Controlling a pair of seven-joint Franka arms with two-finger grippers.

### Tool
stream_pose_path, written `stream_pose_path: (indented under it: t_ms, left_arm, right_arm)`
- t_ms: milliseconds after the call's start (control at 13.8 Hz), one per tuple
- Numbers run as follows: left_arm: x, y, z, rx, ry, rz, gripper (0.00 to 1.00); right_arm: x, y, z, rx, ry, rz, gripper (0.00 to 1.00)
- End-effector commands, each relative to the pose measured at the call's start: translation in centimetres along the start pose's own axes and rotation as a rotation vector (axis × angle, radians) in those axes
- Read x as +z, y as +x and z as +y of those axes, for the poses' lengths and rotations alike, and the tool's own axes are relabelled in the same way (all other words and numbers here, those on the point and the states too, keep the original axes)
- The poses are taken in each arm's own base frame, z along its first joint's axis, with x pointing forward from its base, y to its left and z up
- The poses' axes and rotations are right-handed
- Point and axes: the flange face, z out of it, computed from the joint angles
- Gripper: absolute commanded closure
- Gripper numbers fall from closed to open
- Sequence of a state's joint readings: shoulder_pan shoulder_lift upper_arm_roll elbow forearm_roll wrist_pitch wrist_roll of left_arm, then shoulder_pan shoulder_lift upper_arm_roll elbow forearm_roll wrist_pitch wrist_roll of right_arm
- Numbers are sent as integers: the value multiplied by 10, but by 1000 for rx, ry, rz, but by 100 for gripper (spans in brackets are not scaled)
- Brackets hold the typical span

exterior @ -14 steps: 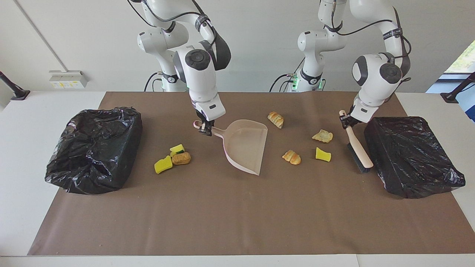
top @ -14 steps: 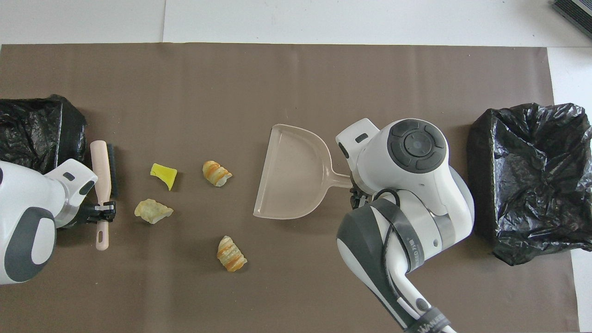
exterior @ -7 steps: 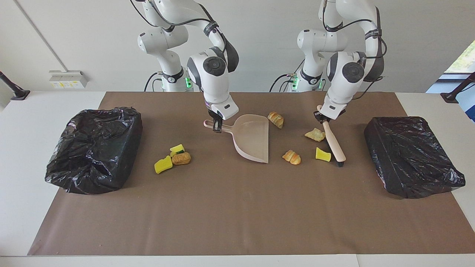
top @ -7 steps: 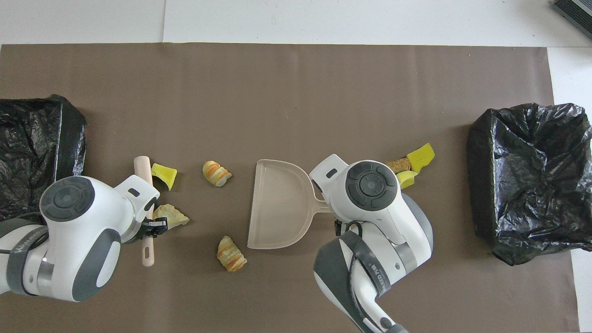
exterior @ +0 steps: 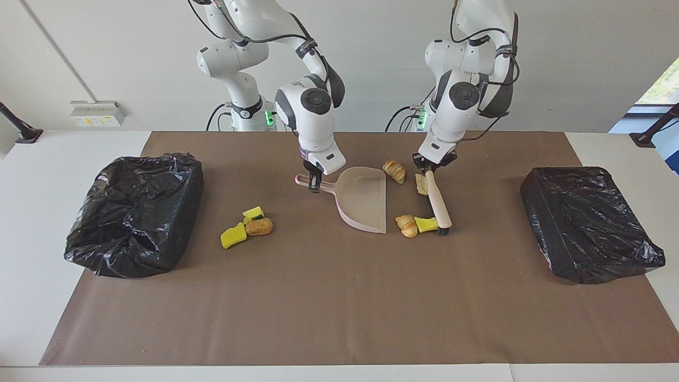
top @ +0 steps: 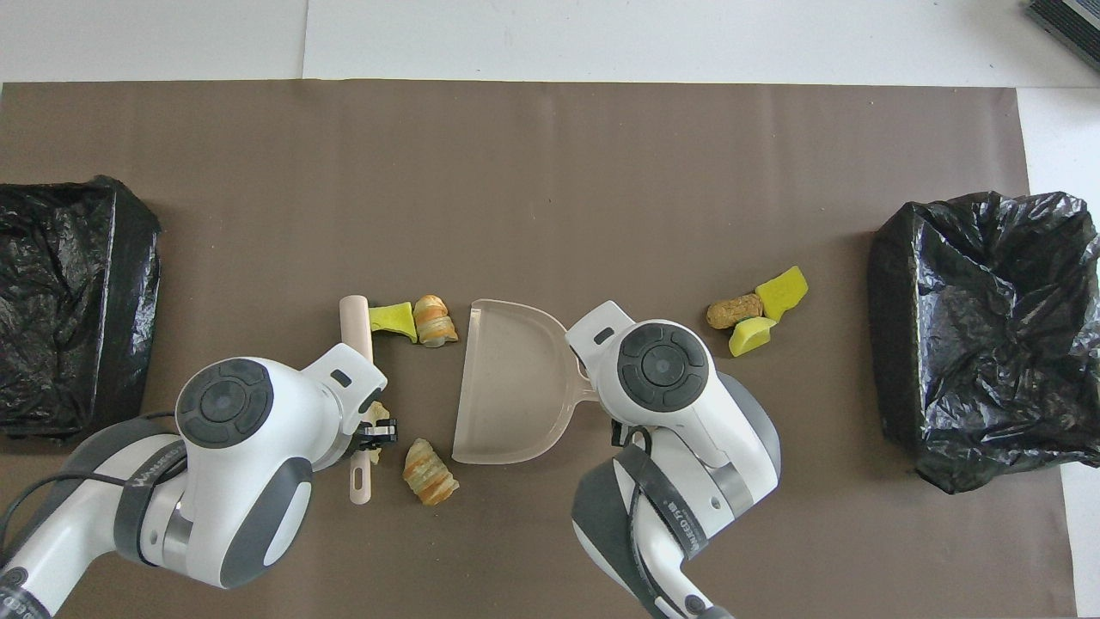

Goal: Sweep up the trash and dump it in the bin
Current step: 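Sweep the yellow sponge and crumb into the dustpan with the left gripper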

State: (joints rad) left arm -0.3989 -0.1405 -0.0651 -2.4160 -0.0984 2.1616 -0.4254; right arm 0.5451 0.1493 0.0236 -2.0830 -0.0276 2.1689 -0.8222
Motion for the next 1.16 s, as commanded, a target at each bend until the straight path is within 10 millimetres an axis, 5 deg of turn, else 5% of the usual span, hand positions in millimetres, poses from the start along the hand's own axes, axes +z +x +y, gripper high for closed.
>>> stream_pose_path:
  t_ms: [0, 364, 582, 873, 1091]
  left_arm:
    - [7, -11, 31, 60, -28, 15, 100]
    - [-3, -52, 93, 217, -22, 29, 100]
    - [-18, -53, 100, 227, -13, 9, 100]
    - [-47, -56, 73, 149, 10, -49, 100]
    - [-58, -41, 24, 21, 28, -85, 100]
  right_arm:
    - [0, -1, -8, 33, -21, -18, 100]
    - [1, -3, -7, 28, -20, -19, 100]
    - [0, -3, -7, 25, -20, -20, 100]
    - [-2, -6, -1, -40, -40, -34, 100]
    - [-18, -36, 22, -75, -51, -39, 100]
